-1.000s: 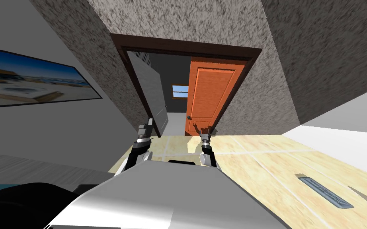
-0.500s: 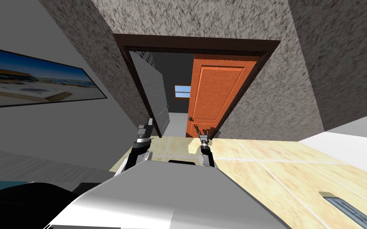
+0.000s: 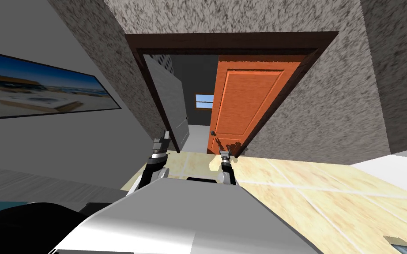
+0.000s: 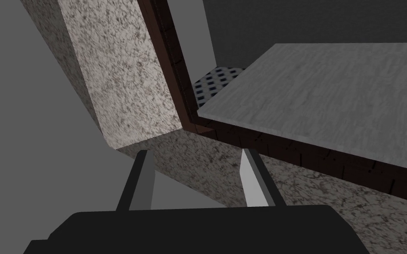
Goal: Push the door open
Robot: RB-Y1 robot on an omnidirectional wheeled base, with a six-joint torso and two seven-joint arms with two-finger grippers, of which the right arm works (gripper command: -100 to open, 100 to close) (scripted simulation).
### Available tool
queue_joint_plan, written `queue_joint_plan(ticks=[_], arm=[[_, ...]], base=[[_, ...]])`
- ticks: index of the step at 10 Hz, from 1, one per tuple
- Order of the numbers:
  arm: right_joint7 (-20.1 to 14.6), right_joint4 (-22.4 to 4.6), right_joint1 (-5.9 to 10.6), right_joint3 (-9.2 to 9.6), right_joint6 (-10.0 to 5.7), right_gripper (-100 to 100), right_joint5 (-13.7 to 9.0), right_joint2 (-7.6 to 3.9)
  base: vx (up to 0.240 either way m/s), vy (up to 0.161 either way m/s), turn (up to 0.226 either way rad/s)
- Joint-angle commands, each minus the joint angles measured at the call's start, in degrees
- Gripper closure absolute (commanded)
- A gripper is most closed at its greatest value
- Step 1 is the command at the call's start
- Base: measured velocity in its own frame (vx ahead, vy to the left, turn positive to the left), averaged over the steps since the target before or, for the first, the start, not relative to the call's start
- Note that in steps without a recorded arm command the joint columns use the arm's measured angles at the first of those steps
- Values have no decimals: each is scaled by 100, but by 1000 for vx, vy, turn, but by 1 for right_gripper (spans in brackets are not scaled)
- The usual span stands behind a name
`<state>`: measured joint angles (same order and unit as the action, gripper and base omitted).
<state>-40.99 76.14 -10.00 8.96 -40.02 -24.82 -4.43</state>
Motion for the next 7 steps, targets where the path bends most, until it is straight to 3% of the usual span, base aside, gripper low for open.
queue_joint_plan(ticks=[1,7], arm=[[-111,-162,55,27,-54,-100,-61,14],[-644,-909,301,161,-318,-100,-357,112]], base=[[43,-18,106],[90,-33,95]])
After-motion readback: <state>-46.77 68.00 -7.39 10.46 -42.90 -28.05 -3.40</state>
